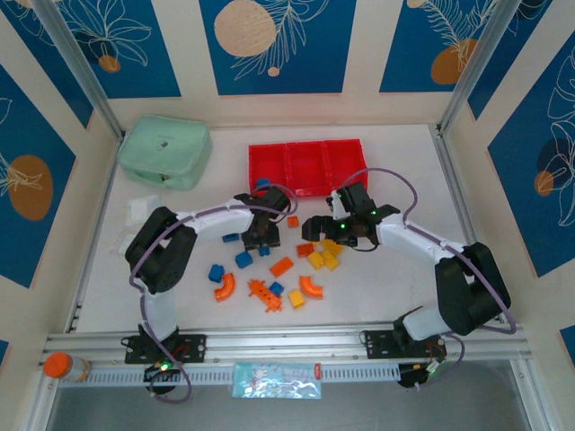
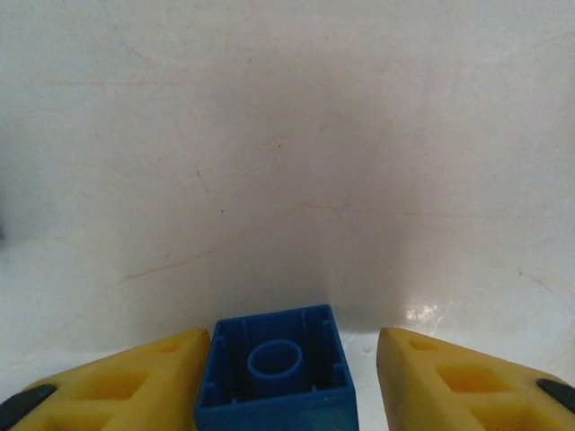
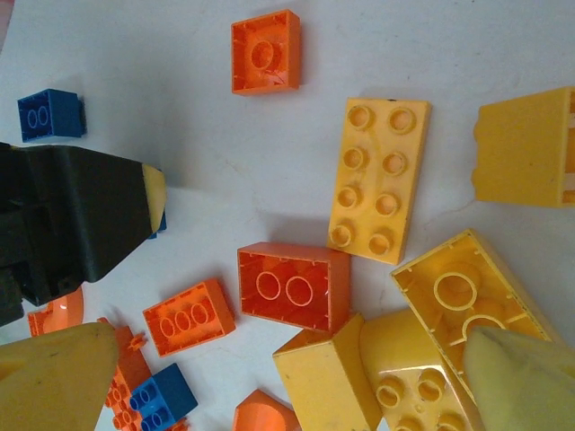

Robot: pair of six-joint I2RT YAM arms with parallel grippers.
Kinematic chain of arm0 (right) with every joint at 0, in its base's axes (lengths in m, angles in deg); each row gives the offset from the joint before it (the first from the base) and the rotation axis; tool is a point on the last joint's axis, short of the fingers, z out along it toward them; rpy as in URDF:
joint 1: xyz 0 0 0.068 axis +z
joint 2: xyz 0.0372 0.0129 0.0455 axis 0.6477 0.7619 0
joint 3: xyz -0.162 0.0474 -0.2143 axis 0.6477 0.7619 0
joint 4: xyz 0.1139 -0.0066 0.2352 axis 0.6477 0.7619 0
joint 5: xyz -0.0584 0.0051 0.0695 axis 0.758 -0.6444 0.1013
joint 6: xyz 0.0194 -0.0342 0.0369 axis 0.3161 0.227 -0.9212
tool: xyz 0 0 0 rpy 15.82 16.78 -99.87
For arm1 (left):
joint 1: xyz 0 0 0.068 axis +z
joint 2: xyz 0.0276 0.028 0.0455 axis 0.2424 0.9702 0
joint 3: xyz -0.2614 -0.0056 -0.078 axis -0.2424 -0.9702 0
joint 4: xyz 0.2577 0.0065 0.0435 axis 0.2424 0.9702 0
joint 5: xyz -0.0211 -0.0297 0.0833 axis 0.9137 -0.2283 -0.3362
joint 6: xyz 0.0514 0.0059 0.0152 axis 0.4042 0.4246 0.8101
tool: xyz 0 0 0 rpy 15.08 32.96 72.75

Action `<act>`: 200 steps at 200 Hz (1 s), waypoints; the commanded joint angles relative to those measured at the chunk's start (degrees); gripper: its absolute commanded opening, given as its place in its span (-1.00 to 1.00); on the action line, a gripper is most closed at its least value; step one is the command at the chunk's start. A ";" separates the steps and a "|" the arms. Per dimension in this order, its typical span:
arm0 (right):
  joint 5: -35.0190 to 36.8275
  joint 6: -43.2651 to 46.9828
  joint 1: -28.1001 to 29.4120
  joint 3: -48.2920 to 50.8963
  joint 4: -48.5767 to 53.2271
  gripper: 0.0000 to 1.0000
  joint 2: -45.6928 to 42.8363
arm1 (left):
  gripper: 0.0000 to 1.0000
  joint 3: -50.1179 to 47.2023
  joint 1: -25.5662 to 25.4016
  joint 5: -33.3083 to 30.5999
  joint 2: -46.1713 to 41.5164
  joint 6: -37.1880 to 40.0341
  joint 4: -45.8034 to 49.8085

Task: Sort the legos into containers by color
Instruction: Pick up the lego from the center of the table, then place the lego in the container.

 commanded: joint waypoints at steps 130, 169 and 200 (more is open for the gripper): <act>-1.05 2.88 -4.92 -5.87 2.67 0.98 -2.22 | -0.48 12.76 1.55 -6.10 -3.04 9.56 2.51; -0.40 2.95 -8.18 -7.91 1.75 0.98 -2.35 | -0.48 22.24 5.35 -7.89 0.95 14.50 1.37; 0.59 3.15 -9.56 -8.74 0.26 0.98 -2.06 | -0.48 30.09 7.67 -8.72 6.08 17.82 0.01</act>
